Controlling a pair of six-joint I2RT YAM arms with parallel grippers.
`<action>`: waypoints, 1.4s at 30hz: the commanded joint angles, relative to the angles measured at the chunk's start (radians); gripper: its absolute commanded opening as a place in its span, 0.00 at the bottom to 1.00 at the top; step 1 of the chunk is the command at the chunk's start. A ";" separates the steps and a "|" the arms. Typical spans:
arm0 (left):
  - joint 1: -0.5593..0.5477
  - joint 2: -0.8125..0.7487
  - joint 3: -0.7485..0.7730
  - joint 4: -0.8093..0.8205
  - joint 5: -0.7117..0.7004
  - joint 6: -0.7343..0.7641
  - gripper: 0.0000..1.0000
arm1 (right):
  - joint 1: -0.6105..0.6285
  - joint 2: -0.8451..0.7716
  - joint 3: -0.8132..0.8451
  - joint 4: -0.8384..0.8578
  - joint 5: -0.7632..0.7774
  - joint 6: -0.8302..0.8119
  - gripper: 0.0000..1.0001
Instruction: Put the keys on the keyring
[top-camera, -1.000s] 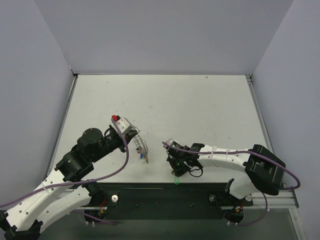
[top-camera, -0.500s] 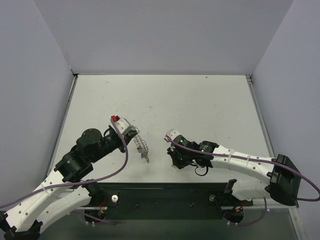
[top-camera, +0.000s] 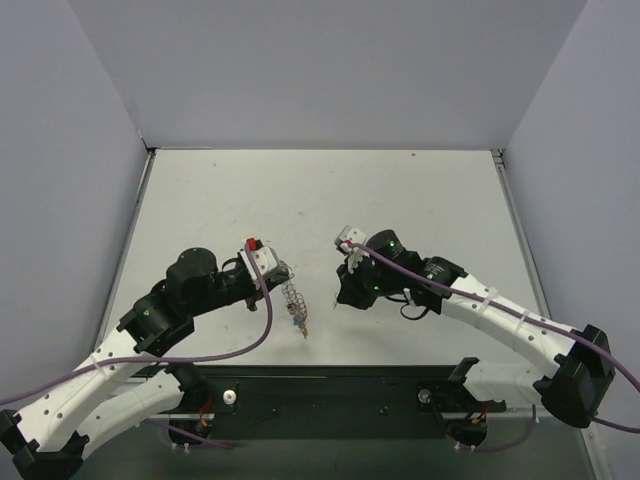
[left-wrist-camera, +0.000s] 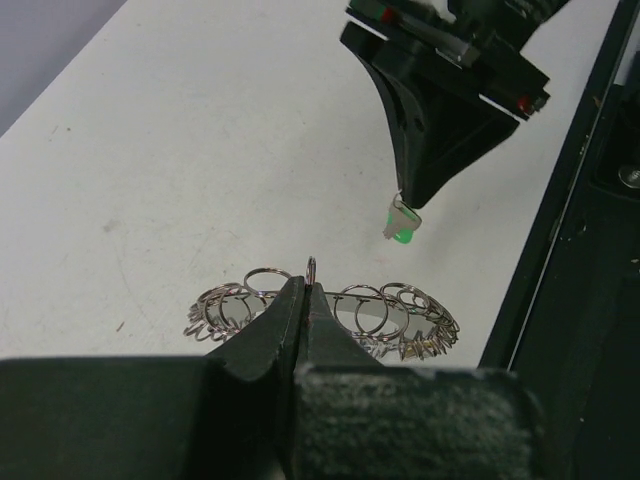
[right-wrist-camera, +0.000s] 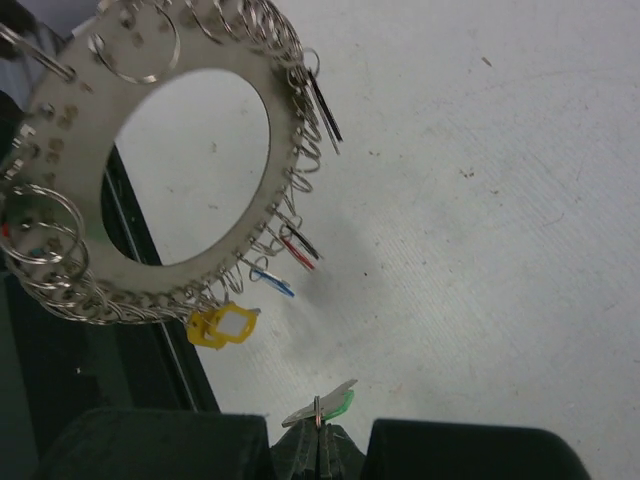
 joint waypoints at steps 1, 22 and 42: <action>0.004 0.015 0.053 0.070 0.145 0.076 0.00 | -0.042 -0.062 0.054 0.061 -0.248 -0.111 0.00; 0.010 -0.022 -0.143 0.364 0.143 0.113 0.00 | -0.136 -0.043 0.226 0.098 -0.558 -0.154 0.00; 0.008 -0.016 -0.113 0.306 0.050 0.112 0.00 | 0.017 0.079 0.319 0.076 -0.254 -0.131 0.00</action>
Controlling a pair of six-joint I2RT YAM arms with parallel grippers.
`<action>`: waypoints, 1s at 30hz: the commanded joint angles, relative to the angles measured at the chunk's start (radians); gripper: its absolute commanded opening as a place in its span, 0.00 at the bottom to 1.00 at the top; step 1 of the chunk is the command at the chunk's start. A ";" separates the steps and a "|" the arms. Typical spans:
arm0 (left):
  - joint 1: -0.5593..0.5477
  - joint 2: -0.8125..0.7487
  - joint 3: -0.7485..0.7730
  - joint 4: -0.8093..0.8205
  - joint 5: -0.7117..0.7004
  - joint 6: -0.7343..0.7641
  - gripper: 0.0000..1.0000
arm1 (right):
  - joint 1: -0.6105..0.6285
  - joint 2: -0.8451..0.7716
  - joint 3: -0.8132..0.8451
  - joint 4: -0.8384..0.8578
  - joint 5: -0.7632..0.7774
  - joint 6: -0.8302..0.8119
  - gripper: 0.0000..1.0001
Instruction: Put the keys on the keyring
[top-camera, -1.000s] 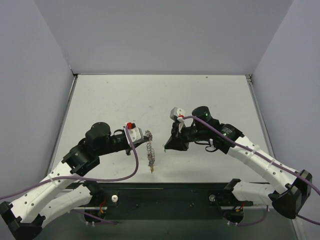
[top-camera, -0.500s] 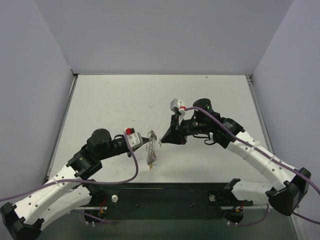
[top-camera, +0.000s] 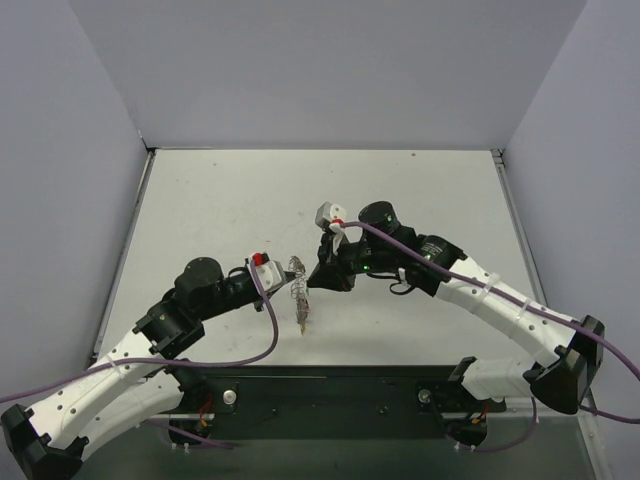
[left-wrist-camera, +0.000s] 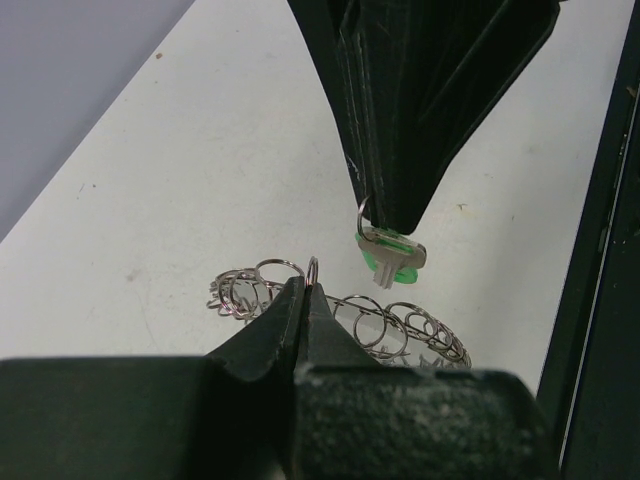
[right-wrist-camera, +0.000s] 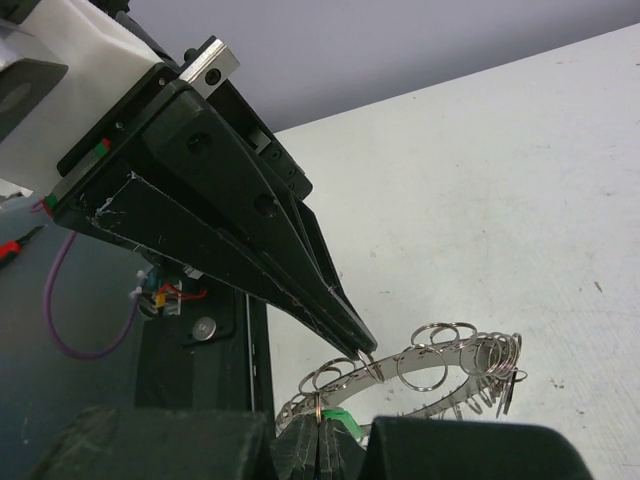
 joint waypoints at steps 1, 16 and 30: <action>0.005 -0.013 0.056 0.053 -0.022 -0.009 0.00 | 0.041 0.009 0.052 0.018 0.108 -0.014 0.00; 0.005 -0.016 0.065 0.028 0.013 -0.009 0.00 | 0.060 0.060 0.056 0.029 0.193 -0.005 0.00; 0.005 -0.014 0.068 0.021 0.018 -0.007 0.00 | 0.077 0.072 0.072 0.018 0.121 -0.035 0.00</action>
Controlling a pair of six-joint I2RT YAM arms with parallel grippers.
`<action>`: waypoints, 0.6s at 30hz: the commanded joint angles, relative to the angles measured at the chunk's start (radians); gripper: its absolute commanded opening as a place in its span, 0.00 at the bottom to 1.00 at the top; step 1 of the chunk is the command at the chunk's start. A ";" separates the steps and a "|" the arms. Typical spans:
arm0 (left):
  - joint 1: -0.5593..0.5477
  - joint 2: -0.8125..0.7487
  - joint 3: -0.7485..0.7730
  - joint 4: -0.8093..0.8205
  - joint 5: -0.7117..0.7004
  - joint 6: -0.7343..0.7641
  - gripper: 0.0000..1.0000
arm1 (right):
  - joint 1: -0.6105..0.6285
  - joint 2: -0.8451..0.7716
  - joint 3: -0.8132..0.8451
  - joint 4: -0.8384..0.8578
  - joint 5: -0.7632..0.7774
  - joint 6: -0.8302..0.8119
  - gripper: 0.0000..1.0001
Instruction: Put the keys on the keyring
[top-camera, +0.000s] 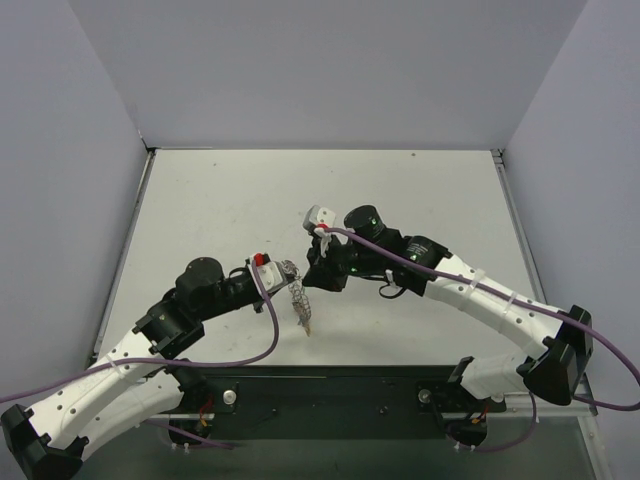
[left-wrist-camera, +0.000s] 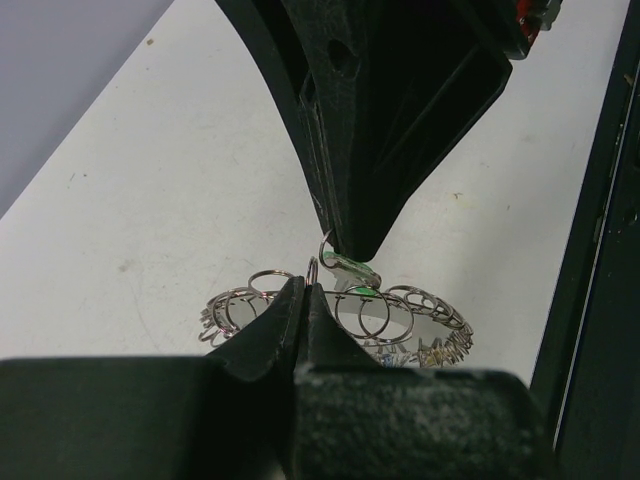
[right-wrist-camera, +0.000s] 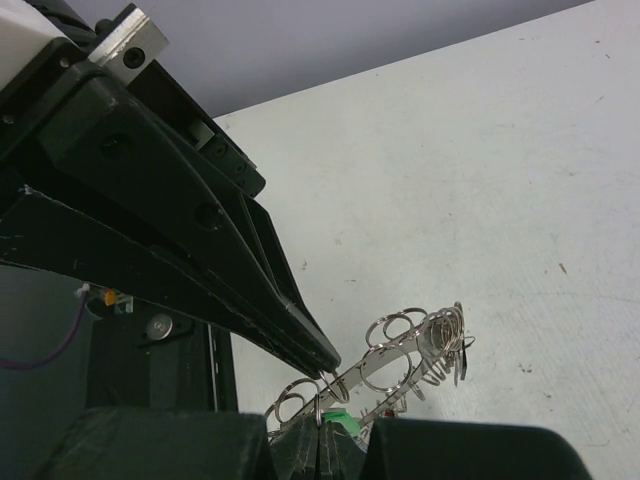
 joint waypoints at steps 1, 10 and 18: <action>0.006 -0.012 0.068 0.047 0.023 -0.007 0.00 | 0.012 0.014 0.055 0.017 -0.039 -0.023 0.00; 0.006 -0.015 0.069 0.047 0.046 -0.004 0.00 | 0.012 0.045 0.070 0.006 -0.018 -0.024 0.00; 0.006 -0.024 0.066 0.050 0.054 -0.002 0.00 | 0.010 0.049 0.061 -0.001 0.013 -0.023 0.00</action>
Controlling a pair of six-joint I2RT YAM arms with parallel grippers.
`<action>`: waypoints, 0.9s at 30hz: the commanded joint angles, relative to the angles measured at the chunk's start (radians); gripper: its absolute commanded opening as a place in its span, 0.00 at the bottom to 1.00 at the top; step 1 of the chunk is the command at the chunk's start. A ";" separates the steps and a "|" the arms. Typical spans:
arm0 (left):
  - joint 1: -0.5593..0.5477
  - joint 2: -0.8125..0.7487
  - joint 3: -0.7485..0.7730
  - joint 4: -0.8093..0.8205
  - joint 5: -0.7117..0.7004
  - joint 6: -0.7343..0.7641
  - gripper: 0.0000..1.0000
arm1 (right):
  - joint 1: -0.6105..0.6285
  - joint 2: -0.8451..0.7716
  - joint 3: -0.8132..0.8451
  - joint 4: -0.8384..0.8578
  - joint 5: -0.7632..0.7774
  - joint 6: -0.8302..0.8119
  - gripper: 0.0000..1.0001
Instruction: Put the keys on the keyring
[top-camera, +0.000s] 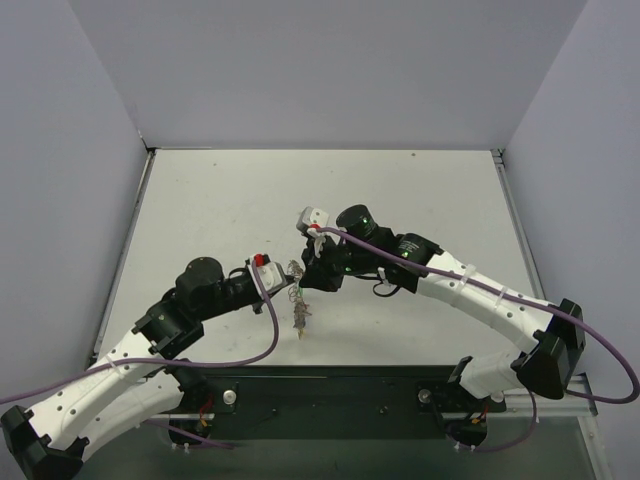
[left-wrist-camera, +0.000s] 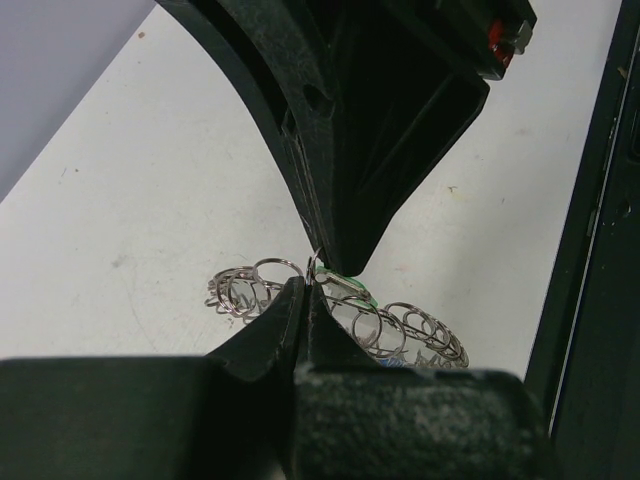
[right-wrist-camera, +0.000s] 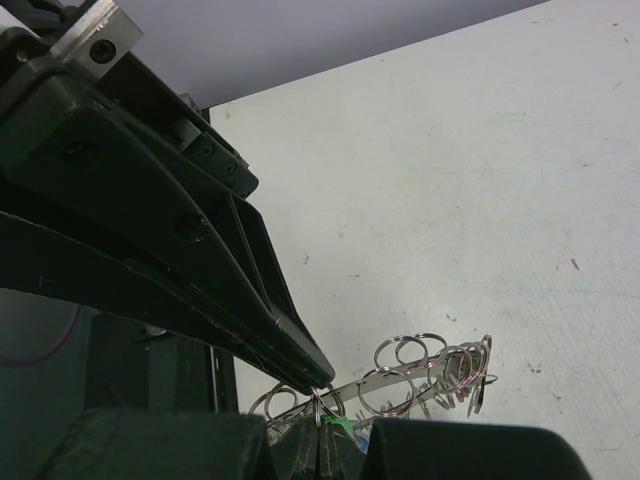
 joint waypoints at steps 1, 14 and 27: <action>0.000 -0.023 0.066 0.068 0.040 -0.003 0.00 | 0.004 0.003 0.031 0.014 0.020 -0.015 0.00; 0.002 -0.040 0.065 0.066 0.095 0.000 0.00 | -0.022 0.000 0.012 0.014 0.032 -0.006 0.00; 0.005 -0.049 0.060 0.086 0.148 -0.014 0.00 | -0.052 -0.006 -0.029 0.031 0.011 0.005 0.00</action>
